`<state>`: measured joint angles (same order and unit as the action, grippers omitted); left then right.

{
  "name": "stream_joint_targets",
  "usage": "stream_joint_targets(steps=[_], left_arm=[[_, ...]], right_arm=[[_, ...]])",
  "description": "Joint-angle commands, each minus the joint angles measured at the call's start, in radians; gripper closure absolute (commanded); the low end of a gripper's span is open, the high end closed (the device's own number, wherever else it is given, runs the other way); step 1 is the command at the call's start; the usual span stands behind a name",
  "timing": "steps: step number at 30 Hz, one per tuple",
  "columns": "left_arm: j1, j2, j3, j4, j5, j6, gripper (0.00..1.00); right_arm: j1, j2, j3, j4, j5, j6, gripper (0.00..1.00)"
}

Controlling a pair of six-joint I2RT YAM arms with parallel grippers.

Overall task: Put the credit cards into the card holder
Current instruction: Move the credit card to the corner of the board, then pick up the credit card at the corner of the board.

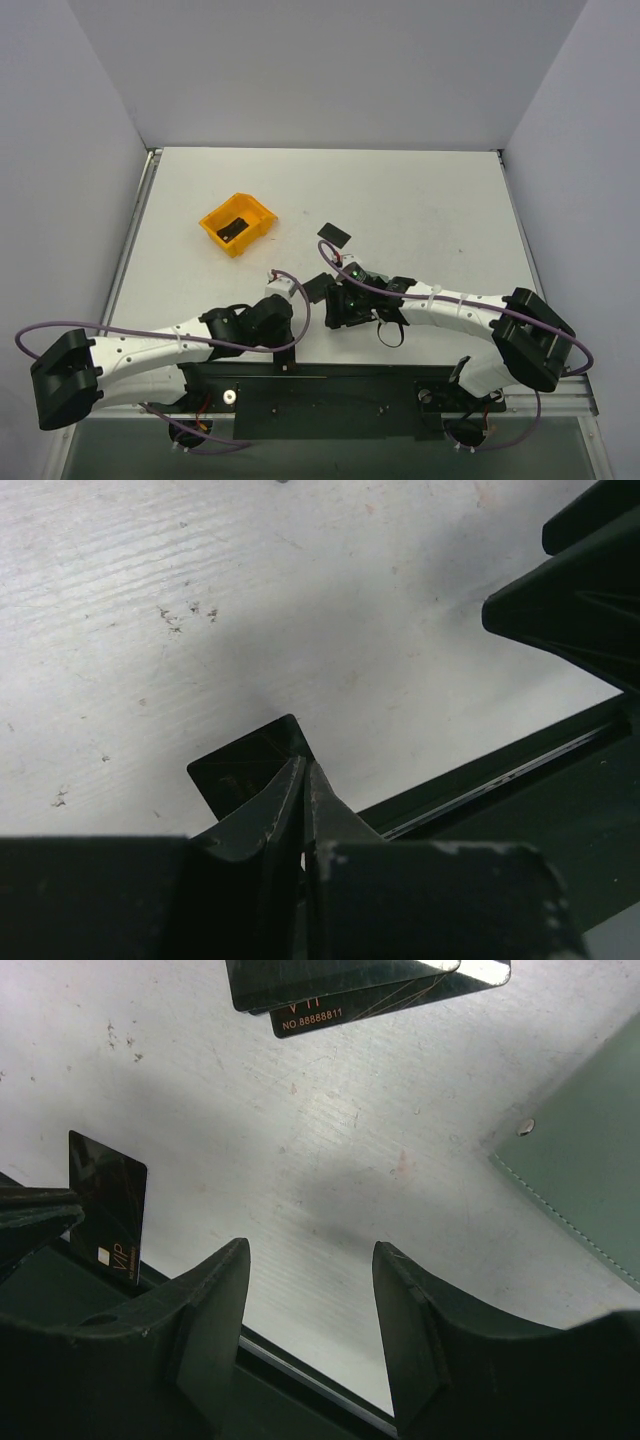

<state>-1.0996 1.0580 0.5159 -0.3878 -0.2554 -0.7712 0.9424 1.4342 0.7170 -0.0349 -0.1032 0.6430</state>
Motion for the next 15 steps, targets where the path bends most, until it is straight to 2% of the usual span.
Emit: stream_joint_targets(steps=[1, 9, 15], left_arm=[[0.004, 0.017, 0.045, 0.046, 0.041, 0.041, 0.87], [0.003, 0.091, 0.053, 0.038, 0.068, 0.016, 0.93], [0.003, 0.092, 0.038, 0.029, 0.070, 0.012, 0.94]], right_arm=[[-0.008, -0.015, -0.002, -0.005, 0.019, -0.002, 0.52], [-0.013, -0.020, -0.008, 0.003, 0.019, 0.001, 0.52], [-0.014, -0.015, -0.017, 0.015, 0.014, 0.010, 0.52]])
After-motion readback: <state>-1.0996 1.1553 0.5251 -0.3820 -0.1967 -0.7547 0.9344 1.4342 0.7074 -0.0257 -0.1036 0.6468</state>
